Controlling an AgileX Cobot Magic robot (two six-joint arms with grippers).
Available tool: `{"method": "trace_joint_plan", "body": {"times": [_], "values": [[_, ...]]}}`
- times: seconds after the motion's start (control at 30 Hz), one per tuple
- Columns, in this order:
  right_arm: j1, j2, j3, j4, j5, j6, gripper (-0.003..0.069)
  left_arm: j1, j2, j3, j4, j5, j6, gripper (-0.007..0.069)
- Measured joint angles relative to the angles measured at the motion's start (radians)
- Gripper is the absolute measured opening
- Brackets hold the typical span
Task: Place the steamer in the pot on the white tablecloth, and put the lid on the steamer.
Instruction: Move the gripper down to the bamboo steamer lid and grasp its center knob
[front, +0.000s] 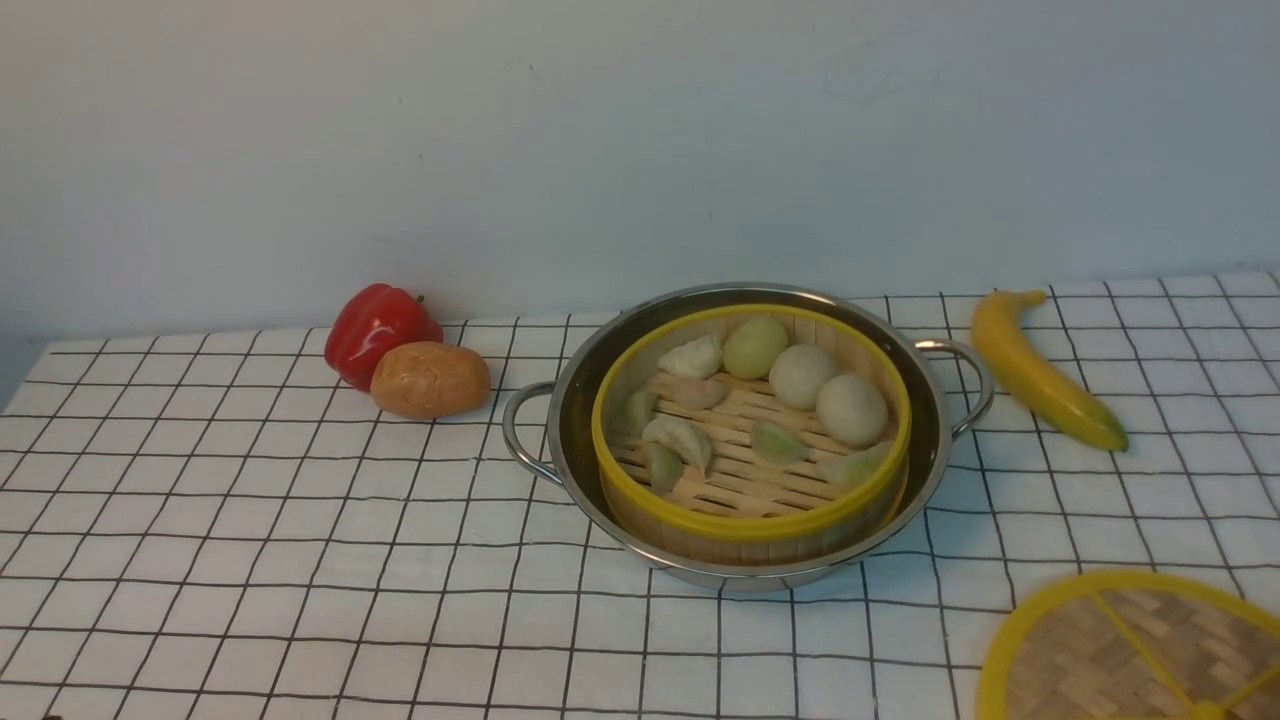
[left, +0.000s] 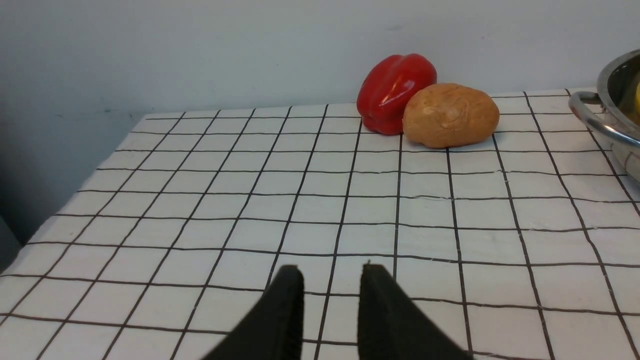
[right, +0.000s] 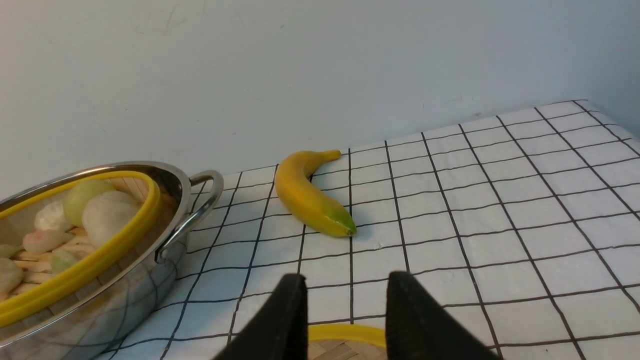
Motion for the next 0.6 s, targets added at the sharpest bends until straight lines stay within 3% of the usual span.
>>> {"method": "trace_joint_plan", "body": {"times": [0.43, 0.6], "values": [[0.000, 0.000, 0.000, -0.001, 0.000, 0.000, 0.0242, 0.000, 0.000, 0.000, 0.000, 0.000, 0.000, 0.0192], [0.000, 0.000, 0.000, -0.061, 0.000, -0.030, 0.0242, 0.000, 0.000, 0.000, 0.000, 0.000, 0.000, 0.0202]]}}
